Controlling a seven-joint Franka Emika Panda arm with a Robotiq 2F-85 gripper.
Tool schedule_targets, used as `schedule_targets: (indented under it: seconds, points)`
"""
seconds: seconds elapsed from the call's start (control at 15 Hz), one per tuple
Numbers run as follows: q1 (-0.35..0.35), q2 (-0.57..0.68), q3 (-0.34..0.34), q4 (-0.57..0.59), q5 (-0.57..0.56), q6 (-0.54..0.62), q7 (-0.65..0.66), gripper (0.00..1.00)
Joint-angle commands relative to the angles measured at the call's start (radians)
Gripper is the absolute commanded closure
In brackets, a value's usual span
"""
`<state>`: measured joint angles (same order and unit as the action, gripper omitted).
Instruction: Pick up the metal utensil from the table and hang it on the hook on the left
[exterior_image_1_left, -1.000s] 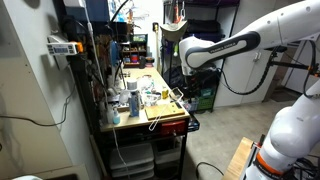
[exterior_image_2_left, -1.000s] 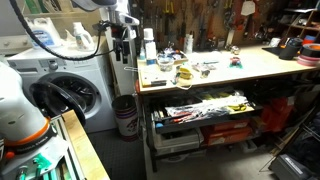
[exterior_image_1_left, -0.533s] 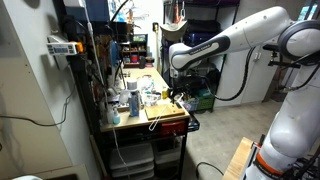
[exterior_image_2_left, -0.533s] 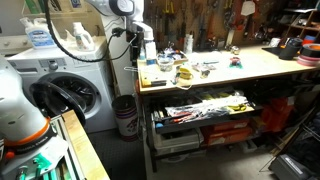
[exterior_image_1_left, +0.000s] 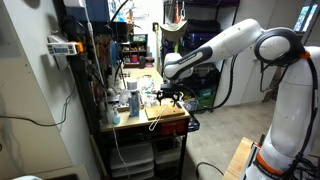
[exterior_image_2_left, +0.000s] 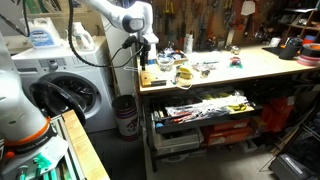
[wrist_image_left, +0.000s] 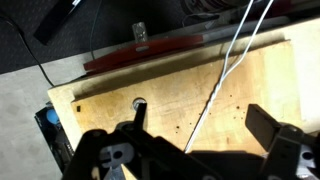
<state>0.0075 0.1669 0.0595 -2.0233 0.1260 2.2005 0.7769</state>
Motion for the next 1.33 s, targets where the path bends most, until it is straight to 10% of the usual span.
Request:
schedule_targets:
  seconds: [0.0,0.27,1.07,1.27]
  points:
    - [0.025,0.046,-0.033,0.01,0.009,0.079,0.062,0.0]
    - [0.034,0.073,-0.042,0.017,0.013,0.123,0.097,0.06]
    - [0.05,0.101,-0.059,0.019,0.004,0.154,0.16,0.97]
    - [0.049,0.098,-0.058,0.014,0.01,0.177,0.153,0.7]
